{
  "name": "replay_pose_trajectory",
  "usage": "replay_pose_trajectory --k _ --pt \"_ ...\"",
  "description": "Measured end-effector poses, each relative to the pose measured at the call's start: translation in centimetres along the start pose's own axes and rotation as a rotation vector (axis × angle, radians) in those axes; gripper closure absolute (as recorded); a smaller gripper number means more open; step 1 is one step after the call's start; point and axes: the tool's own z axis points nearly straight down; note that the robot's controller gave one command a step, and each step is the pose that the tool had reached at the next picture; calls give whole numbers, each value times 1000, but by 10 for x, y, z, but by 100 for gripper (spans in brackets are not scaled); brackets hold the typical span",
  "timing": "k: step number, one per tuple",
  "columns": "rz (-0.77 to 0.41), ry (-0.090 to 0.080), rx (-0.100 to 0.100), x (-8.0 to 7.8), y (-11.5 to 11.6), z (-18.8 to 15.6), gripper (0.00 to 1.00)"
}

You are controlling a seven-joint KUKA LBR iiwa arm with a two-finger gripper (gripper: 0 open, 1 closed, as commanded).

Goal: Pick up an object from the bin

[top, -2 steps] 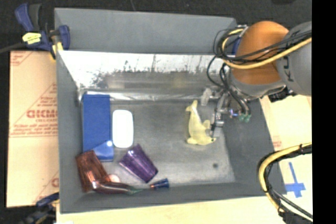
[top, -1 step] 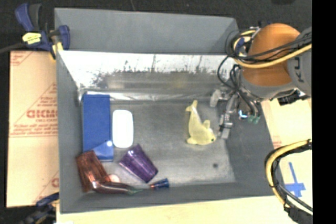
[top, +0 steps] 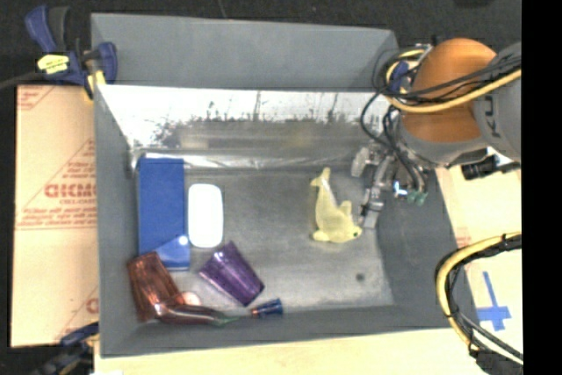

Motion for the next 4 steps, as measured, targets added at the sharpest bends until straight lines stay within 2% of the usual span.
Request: replay_pose_trajectory --k 1,2,4 --pt "-124 -10 3 -15 -4 61 0" --pt "321 -17 -2 7 15 70 100" --pt "320 -18 -2 7 14 65 100"
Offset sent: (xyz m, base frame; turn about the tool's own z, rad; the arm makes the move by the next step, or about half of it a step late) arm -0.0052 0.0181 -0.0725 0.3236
